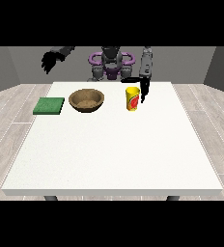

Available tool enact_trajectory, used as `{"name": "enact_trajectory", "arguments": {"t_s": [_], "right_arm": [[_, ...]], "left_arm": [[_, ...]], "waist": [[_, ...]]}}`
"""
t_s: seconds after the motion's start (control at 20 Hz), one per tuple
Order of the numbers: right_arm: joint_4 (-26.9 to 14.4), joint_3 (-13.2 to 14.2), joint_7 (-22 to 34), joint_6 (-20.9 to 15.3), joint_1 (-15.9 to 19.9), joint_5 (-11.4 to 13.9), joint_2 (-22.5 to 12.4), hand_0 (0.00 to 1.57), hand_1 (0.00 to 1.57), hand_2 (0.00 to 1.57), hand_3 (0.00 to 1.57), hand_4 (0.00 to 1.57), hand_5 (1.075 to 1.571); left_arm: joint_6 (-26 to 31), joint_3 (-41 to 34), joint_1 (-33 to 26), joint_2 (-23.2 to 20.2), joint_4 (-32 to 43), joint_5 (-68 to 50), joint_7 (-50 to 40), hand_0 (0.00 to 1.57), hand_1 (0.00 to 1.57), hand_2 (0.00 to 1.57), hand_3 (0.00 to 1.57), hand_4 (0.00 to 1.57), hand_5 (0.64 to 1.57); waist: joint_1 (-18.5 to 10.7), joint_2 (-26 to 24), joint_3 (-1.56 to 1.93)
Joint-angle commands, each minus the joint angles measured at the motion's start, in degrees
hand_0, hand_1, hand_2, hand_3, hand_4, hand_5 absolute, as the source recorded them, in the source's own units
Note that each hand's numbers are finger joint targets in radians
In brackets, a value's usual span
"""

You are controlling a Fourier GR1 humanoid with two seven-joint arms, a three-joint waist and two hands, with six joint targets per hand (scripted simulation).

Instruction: Pick the cup and pour the ball into the bowl, then pick the bowl and place it on the pad

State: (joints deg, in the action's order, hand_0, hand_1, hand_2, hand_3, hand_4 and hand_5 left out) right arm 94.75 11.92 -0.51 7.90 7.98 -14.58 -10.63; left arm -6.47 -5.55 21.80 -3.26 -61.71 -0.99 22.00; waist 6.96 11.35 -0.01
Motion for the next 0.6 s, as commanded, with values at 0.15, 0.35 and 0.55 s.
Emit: {"name": "enact_trajectory", "arguments": {"t_s": [0.15, 0.35, 0.55], "right_arm": [[-7.0, 2.5, -5.0, 1.8, 1.8, 0.6, -1.7, 0.0, 0.0, 0.0, 0.0, 0.67, 1.563], [1.0, 1.5, 2.9, 2.5, 2.2, -3.1, -2.7, 0.0, 0.0, 0.0, 0.0, 0.67, 1.566], [0.8, 4.1, 3.5, 5.8, 4.5, -7.6, -5.6, 0.0, 0.0, 0.0, 0.14, 0.65, 1.569]], "left_arm": [[0.6, -1.5, 2.5, 0.9, 11.4, 0.1, 9.7, 0.0, 0.0, 0.0, 0.0, 0.21, 1.435], [-0.3, -5.7, 6.5, -0.2, 20.1, -1.8, 13.0, 0.0, 0.0, 0.0, 0.0, 0.89, 1.555], [-10.6, -4.0, 5.6, -0.7, 21.7, 5.0, 17.5, 1.23, 1.23, 1.57, 1.57, 1.34, 1.481]], "waist": [[-1.2, 1.1, 0.0], [3.6, 1.9, -0.03], [6.5, 4.8, -0.02]]}}
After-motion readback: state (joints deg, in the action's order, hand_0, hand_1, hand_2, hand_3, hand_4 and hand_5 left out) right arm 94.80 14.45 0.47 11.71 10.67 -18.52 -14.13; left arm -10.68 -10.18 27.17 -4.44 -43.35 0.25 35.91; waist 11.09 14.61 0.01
